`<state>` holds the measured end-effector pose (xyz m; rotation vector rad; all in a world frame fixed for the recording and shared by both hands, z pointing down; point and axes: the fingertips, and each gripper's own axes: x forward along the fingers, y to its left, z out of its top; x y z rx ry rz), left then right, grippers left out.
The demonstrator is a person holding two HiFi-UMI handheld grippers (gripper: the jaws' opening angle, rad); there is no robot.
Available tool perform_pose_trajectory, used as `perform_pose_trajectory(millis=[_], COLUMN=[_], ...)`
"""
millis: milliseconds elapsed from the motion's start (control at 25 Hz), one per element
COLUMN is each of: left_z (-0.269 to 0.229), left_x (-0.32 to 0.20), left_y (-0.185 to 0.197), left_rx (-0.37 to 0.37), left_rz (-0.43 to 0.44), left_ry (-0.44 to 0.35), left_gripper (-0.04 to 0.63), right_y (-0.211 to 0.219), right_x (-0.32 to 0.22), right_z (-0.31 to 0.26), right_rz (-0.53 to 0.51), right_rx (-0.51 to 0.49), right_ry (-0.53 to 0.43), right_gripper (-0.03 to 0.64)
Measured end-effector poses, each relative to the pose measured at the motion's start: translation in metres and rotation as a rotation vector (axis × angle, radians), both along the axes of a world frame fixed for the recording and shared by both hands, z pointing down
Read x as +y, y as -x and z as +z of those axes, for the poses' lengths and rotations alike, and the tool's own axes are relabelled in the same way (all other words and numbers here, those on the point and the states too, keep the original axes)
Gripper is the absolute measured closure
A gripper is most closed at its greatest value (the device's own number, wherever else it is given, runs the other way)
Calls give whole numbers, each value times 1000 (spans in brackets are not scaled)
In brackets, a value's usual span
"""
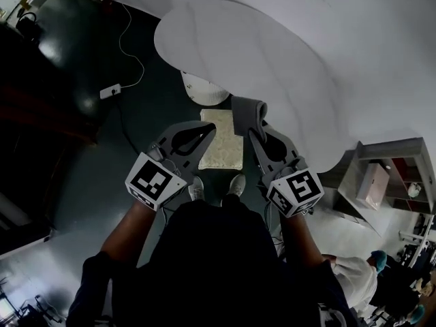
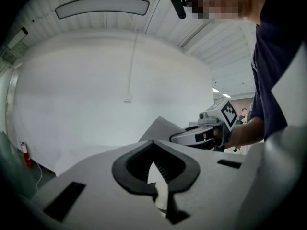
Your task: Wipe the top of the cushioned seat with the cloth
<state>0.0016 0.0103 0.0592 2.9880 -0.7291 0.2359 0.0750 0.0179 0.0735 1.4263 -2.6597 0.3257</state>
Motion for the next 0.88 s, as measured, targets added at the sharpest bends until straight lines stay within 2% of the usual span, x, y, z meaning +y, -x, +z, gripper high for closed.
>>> perform_pose_trajectory(millis=[200, 880], left_z=[-8, -11], left_x=[0, -27], left_y=[0, -10], left_rx=[6, -3], left_rz=[3, -11], left_ry=[-11, -3], left_gripper=[589, 589], right_y=[3, -7], right_x=[8, -16], right_z=[-26, -41], right_rz=[-9, -37], right_rx=[0, 1], right_ry=[-48, -61], right_gripper=[583, 584])
